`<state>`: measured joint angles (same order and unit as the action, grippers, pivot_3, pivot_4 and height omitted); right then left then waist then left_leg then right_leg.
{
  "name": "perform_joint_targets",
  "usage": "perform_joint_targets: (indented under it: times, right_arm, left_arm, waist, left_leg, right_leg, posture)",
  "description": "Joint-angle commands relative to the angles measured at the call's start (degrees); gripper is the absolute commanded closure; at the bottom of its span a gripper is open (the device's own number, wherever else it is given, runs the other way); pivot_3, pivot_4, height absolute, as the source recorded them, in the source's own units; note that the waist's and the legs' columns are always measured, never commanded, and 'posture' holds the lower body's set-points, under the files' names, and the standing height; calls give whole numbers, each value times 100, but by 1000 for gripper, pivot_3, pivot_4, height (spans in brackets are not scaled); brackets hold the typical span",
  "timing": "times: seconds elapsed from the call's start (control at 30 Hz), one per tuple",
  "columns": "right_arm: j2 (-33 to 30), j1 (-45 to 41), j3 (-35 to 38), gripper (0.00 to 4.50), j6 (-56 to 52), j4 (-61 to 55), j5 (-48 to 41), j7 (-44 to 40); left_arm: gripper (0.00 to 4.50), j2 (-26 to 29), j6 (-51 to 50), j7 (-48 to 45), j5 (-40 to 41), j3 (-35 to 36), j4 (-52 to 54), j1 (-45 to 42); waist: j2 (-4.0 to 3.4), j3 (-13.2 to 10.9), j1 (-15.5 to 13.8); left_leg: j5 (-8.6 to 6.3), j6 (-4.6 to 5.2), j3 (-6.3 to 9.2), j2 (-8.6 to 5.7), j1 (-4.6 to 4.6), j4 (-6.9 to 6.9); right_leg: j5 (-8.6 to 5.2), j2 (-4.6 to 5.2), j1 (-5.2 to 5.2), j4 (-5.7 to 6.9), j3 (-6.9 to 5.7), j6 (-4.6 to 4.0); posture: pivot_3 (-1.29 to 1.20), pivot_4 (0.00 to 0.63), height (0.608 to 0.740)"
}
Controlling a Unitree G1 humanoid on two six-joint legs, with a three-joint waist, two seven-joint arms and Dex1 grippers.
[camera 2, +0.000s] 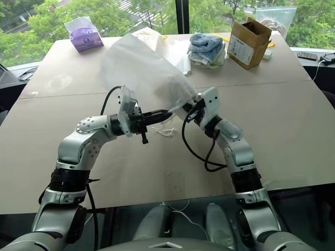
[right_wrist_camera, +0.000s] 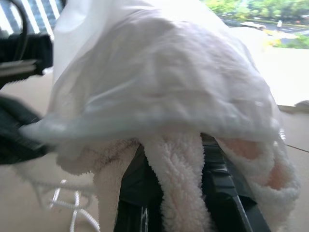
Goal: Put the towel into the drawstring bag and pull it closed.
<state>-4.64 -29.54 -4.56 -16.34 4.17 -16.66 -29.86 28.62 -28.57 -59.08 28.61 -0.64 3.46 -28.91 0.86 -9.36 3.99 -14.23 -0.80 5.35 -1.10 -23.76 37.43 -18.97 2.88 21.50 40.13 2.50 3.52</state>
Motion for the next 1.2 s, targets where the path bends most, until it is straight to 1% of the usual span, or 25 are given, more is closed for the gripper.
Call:
perform_joint_targets:
  times: [0.03,0.07,0.13,0.17,0.2,0.23,0.33,0.37,0.4,0.47,0.5,0.53,0.57,0.63,0.73,0.8,0.83,0.9,1.0,1.03,1.07,1.2]
  right_arm:
    - [230,-5,-81,4473,-124,-316,-152,79]
    - [372,-5,-134,4473,-192,-258,-136,205]
    - [472,174,-639,4473,-166,-418,29,18]
    - [595,215,-700,4473,-100,-423,78,100]
    - [793,115,-519,4473,63,-219,153,502]
    - [897,58,-512,4473,230,-115,235,622]
    - [764,134,-1017,4473,625,-150,584,203]
    - [791,1,-829,4473,828,173,819,673]
    - [748,-73,-724,4473,1024,392,932,801]
    - [698,-42,-778,4473,1043,428,867,565]
    - [724,-75,-648,4473,1061,473,845,695]
    - [805,-210,-345,4473,1078,677,821,1105]
    - [846,-306,-183,4473,1094,814,779,1243]
    - [1034,-399,17,4473,785,812,457,1266]
    - [1262,-579,375,4473,504,919,259,1679]
    - [1118,-454,9,4473,283,767,407,1294]
    - [1078,-398,-59,4473,239,731,487,1292]
    - [1093,-450,194,4473,-60,796,451,1696]
    - [1030,-423,165,4473,-440,567,392,1687]
    - [1043,-404,148,3468,-509,469,406,1740]
    - [1059,-400,163,3181,-557,404,399,1795]
    - [1075,-297,110,1120,-744,-65,455,1995]
  left_arm:
    - [4500,90,-61,-229,216,72,10,-181]
    - [4500,95,-78,-245,242,92,-18,-224]
    - [4500,83,-115,-263,277,118,-84,-308]
    - [4500,90,-119,-308,284,106,-106,-338]
    - [4500,103,-124,-348,302,102,-116,-364]
    - [4500,113,-140,-369,329,113,-124,-385]
    - [4500,139,-160,-414,356,121,-176,-432]
    - [4500,156,-138,-447,340,105,-207,-448]
    - [4500,169,-124,-468,336,100,-224,-460]
    - [4500,177,-117,-491,341,97,-263,-504]
    - [4500,174,-137,-522,366,93,-269,-527]
    - [4500,172,-131,-560,366,79,-289,-556]
    - [4500,165,-129,-580,370,76,-304,-574]
    - [4500,127,-125,-579,365,62,-339,-612]
    - [4500,81,-132,-568,367,48,-350,-620]
    - [4500,30,-118,-535,341,24,-362,-592]
    - [4500,1,-113,-519,332,20,-374,-585]
    - [4500,-62,-91,-479,322,38,-437,-610]
    - [4500,-176,-37,-411,282,40,-544,-653]
    - [4500,-221,-6,-388,263,35,-567,-656]
    - [4500,-267,28,-362,241,27,-595,-667]
    - [4500,-492,391,-19,-48,54,-866,-768]
  waist:
    - [-1,-1,9]
    - [-1,-1,13]
    - [-1,-1,12]
    - [-2,-1,11]
    - [-2,-1,13]
    - [-2,-1,19]
    - [-2,-1,3]
    - [-2,-1,-1]
    - [-2,-1,1]
    - [-1,-1,-2]
    - [-2,-1,0]
    - [-2,-1,4]
    - [-2,-1,10]
    - [-2,-1,19]
    - [-2,-1,43]
    - [-2,0,49]
    - [-2,0,57]
    - [-2,0,70]
    - [-2,0,75]
    - [-2,0,86]
    - [-2,0,94]
    - [-2,0,111]
  left_leg:
    - [0,0,1,0,-2,0]
    - [0,0,-1,0,0,-1]
    - [0,0,-1,0,1,-1]
    - [0,0,0,0,1,0]
    - [0,-1,0,0,2,0]
    - [0,-1,0,0,1,0]
    - [1,-1,-5,-2,-1,2]
    - [1,-1,-4,-4,-1,3]
    - [1,-1,-3,-4,-1,3]
    - [4,-5,-3,-6,0,5]
    - [4,-6,0,-6,0,5]
    - [4,-6,1,-5,0,5]
    - [4,-6,1,-5,0,5]
    - [5,-8,-4,-4,1,5]
    - [6,-9,-5,-2,4,4]
    - [6,-10,-4,-1,4,4]
    - [6,-9,-4,-2,5,4]
    - [6,-9,-6,-4,4,5]
    - [6,-9,-4,-4,4,7]
    - [6,-9,-5,-5,4,7]
    - [6,-9,-5,-5,3,7]
    - [6,-9,-5,-4,4,7]
  right_leg:
    - [0,1,1,-1,0,0]
    - [0,0,0,-1,1,0]
    - [0,0,3,5,2,0]
    - [0,0,4,7,1,0]
    - [0,-1,5,9,1,0]
    - [0,-1,6,10,1,0]
    - [0,1,16,20,6,0]
    - [0,2,15,19,6,0]
    - [0,2,15,19,5,0]
    - [0,2,15,23,5,0]
    - [0,2,15,25,3,0]
    - [0,1,15,26,2,0]
    - [0,1,16,29,3,0]
    - [0,1,21,39,7,0]
    - [0,1,24,50,7,0]
    - [0,0,25,54,6,0]
    - [0,1,25,54,6,0]
    - [-1,2,24,53,8,0]
    - [-1,2,24,55,7,0]
    - [0,2,24,55,8,0]
    - [0,1,25,55,8,0]
    - [0,2,25,56,8,0]
  posture:
    - [0,150,740]
    - [0,150,740]
    - [0,150,740]
    - [0,150,740]
    - [0,150,740]
    - [0,150,740]
    - [0,150,740]
    - [0,150,740]
    - [0,150,740]
    - [0,150,740]
    - [0,150,740]
    - [0,150,740]
    - [0,150,740]
    - [0,150,740]
    - [0,150,740]
    - [0,150,740]
    - [0,150,740]
    - [0,150,740]
    - [0,150,740]
    - [0,150,740]
    - [0,150,740]
    - [0,150,740]
